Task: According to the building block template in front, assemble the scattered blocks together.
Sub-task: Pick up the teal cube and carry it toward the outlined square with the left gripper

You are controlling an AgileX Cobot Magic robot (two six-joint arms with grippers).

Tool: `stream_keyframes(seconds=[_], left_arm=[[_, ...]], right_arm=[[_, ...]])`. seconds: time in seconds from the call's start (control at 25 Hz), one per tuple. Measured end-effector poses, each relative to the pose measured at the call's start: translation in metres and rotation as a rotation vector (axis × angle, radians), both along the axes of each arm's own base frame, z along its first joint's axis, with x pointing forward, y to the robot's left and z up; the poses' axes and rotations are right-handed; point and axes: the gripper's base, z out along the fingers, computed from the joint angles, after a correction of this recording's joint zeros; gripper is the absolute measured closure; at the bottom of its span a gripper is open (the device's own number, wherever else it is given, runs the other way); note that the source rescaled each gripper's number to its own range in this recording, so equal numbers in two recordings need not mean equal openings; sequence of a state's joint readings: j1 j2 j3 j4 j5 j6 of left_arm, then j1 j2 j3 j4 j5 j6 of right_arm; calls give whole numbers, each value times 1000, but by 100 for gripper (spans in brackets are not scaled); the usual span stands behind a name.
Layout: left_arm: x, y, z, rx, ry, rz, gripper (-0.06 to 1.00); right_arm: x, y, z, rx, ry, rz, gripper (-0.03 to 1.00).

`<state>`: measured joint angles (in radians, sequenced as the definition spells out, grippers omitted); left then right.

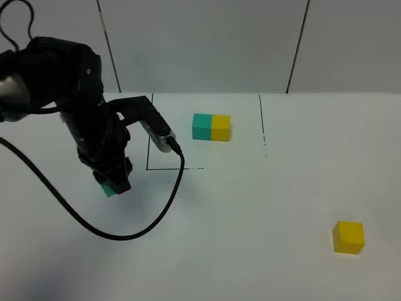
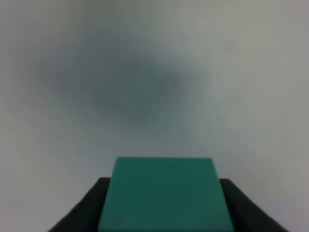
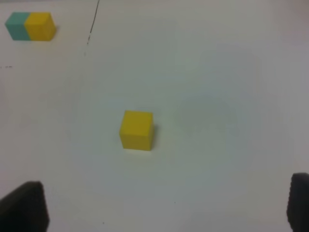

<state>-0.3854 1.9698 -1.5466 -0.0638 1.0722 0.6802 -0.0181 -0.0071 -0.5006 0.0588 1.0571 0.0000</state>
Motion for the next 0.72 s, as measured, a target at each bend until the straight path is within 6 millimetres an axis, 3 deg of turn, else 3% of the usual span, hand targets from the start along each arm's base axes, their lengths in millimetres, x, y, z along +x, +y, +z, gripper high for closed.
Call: stream_keyframes(seconds=[0.4,0.72], left_arm=[[22,-84,-35,6,-49,-324,94],[20,-130,-65,13,-46,-470,94]], right_arm=[[0,0,0,0,0,0,-3],[0,0,0,0,0,0,-3]])
